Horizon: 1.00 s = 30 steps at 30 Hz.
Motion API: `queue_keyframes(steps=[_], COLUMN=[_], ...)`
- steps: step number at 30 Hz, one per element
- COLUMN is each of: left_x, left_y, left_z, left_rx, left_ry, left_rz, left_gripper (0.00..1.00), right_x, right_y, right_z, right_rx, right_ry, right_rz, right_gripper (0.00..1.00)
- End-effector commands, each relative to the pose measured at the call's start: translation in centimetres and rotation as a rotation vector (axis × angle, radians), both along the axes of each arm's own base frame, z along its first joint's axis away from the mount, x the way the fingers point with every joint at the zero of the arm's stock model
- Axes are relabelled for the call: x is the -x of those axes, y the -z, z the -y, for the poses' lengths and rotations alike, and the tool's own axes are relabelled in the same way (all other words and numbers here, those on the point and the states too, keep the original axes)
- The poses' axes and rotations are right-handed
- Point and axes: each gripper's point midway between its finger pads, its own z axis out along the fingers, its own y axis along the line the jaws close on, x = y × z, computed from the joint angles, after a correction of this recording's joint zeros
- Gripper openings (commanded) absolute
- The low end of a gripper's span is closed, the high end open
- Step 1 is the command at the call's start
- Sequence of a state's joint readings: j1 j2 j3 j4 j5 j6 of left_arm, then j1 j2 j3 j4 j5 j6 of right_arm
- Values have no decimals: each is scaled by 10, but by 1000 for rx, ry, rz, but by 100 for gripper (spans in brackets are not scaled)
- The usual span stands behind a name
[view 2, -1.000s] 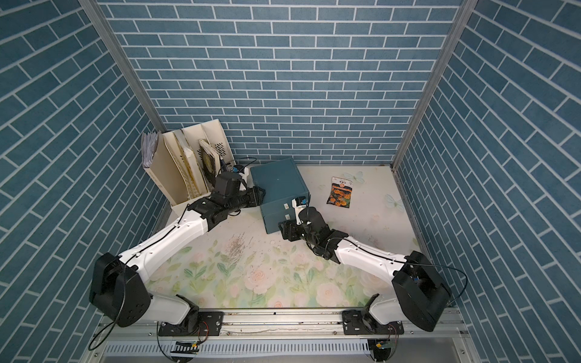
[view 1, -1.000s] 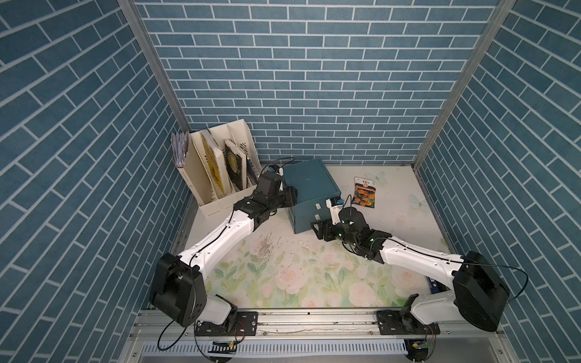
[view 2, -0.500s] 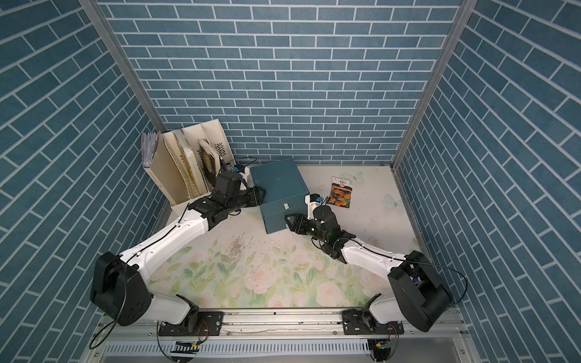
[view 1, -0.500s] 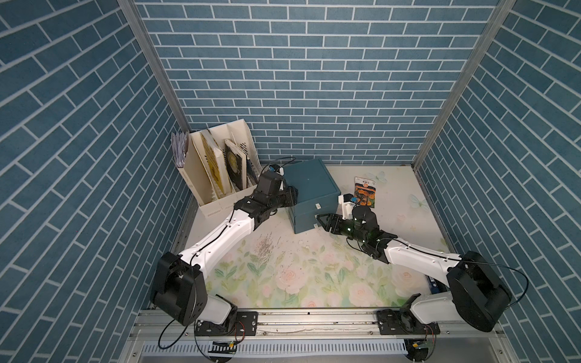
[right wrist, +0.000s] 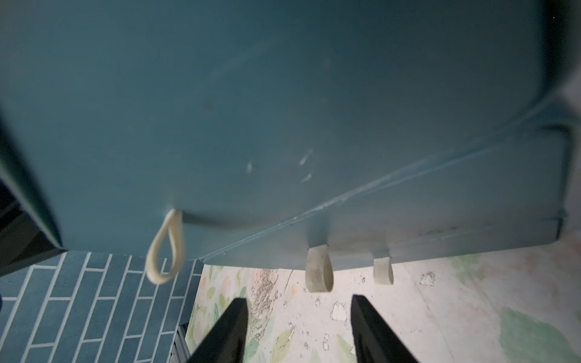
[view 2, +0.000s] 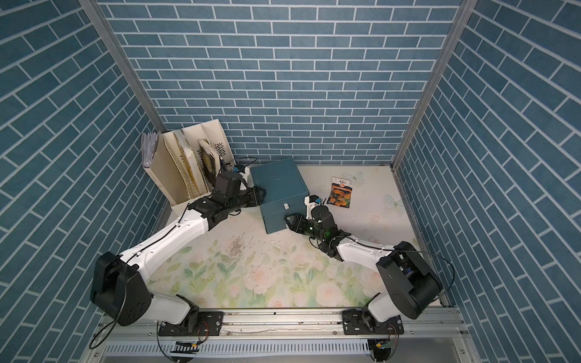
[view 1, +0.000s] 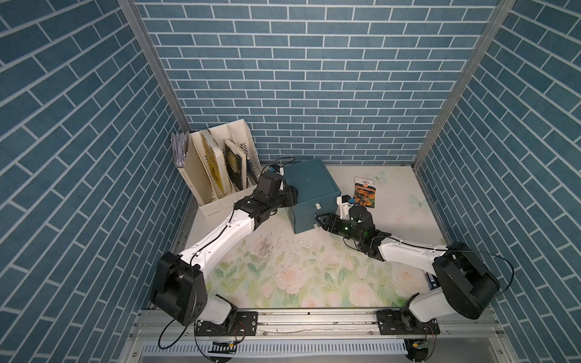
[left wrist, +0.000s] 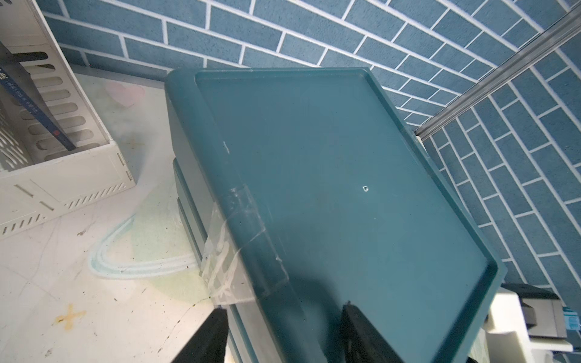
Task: Take the seed bags out of the drawer
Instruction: Open the drawer in the storage box.
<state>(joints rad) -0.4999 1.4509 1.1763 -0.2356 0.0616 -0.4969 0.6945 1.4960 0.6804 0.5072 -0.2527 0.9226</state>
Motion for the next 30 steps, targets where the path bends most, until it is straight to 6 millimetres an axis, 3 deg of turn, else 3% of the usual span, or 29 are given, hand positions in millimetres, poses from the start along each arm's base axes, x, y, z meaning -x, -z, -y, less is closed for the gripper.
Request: queue_keyframes(steps=[1, 18, 24, 30], left_x=[7, 7, 8, 9], left_y=[23, 24, 25, 24], left_z=[-2, -2, -1, -1], left_rx=[-65, -73, -74, -71], left_ry=[22, 30, 33, 34], left_rz=[-75, -77, -79, -78], left_gripper=[62, 62, 62, 62], right_x=[-9, -22, -25, -26], right_y=[-12, -6, -9, -9], right_z=[-7, -14, -12, -9], right_rx=[-43, -48, -53, -54], right_ry=[7, 24, 43, 59], right_rz=[9, -7, 3, 5], right_gripper=[54, 47, 39, 23])
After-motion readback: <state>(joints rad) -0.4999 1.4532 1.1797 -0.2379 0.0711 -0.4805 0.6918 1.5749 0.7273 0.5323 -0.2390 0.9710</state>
